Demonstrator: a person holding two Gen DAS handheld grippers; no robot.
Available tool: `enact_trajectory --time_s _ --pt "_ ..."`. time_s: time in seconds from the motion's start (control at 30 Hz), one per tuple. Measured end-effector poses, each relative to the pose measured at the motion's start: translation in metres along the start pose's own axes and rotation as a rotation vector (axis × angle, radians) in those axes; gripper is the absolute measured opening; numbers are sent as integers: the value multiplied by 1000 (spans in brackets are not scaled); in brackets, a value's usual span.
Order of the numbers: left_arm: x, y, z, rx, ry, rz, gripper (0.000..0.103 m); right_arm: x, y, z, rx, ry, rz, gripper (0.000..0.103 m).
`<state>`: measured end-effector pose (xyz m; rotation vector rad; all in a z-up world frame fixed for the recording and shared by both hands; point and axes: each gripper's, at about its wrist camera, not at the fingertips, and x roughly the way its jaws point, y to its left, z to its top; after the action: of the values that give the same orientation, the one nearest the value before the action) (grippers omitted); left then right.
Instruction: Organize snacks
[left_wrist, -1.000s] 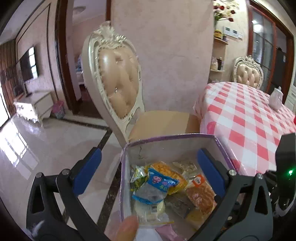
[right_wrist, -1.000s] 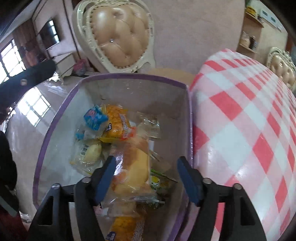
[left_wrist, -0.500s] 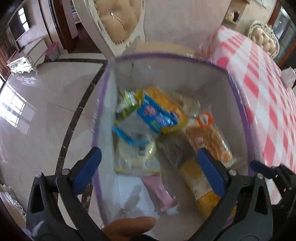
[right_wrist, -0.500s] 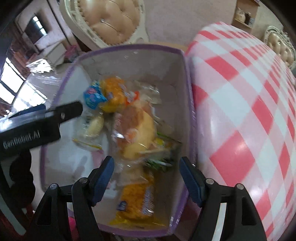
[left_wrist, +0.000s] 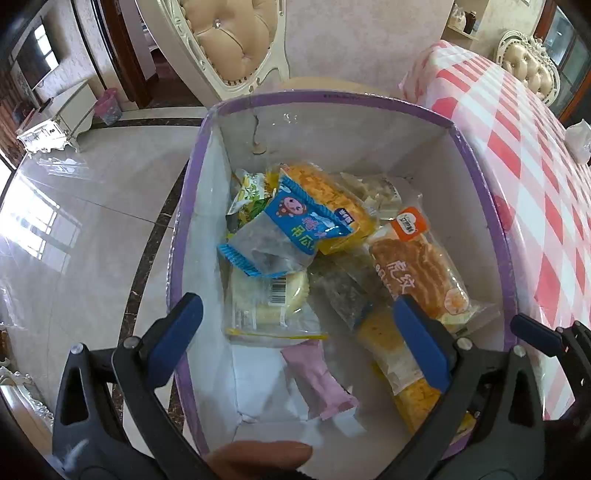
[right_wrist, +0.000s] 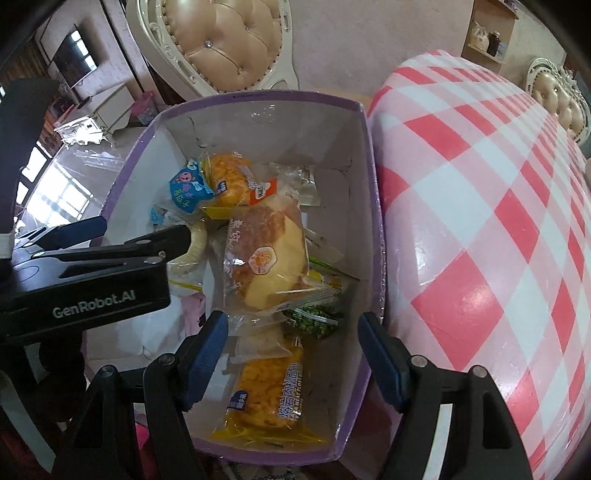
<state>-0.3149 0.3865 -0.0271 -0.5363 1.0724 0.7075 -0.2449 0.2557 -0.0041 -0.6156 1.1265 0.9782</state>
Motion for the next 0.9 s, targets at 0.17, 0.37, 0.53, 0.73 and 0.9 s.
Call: enact_trajectory --time_s 0.17,0.37,0.53,0.73,0.9 --pt "2 -1 0 4 6 -1 103 0 1 1 2 -2 8 73" --pt "6 1 -1 -5 15 2 103 2 3 0 -5 -2 14 73" --pt "9 0 -1 3 23 1 103 4 5 -1 -13 -1 14 73" --pt "12 0 -1 0 39 -36 103 4 7 -1 -15 -3 20 73" --pt "13 3 -1 -27 37 -78 103 4 7 -1 -17 -4 17 73"
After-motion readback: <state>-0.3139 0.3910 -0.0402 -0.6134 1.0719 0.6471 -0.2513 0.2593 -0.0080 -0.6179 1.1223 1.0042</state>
